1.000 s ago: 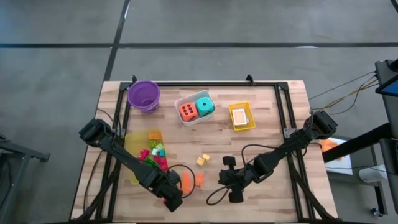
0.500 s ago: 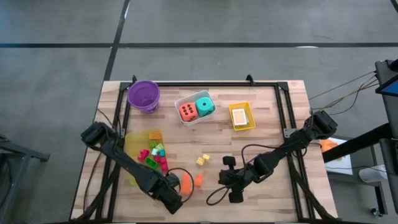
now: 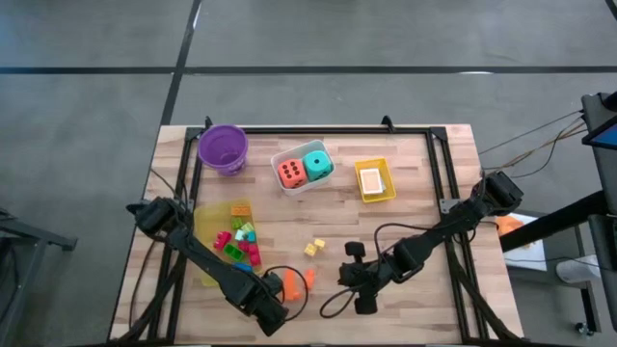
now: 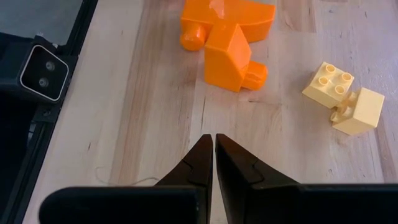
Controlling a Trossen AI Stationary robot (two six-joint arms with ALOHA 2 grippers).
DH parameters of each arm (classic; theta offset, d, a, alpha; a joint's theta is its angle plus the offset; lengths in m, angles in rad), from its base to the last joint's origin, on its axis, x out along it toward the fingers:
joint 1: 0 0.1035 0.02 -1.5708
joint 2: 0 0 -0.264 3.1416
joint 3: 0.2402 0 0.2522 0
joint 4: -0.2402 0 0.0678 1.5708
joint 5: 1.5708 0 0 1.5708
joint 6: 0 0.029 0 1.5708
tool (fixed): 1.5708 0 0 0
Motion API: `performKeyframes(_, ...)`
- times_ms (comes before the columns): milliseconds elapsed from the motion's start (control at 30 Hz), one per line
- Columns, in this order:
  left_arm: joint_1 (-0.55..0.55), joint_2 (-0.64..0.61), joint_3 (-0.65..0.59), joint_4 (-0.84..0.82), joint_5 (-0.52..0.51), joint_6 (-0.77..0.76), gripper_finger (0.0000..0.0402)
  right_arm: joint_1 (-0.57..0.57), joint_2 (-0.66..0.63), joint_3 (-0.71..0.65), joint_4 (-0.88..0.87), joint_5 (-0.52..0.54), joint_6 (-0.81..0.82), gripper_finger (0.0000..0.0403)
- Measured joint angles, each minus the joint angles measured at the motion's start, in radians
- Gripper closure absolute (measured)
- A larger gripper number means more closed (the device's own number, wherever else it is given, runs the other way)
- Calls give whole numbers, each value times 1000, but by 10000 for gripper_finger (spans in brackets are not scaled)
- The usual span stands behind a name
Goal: Pick & Place Toys
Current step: Put the red game piece into the light yellow bin
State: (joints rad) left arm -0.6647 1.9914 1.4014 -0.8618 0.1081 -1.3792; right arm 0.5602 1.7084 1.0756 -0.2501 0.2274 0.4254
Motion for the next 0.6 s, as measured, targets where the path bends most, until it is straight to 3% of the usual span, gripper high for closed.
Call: performKeyframes(600,3,16,-71,74,-58,42,125,0,0,0,1,-1,-6,384)
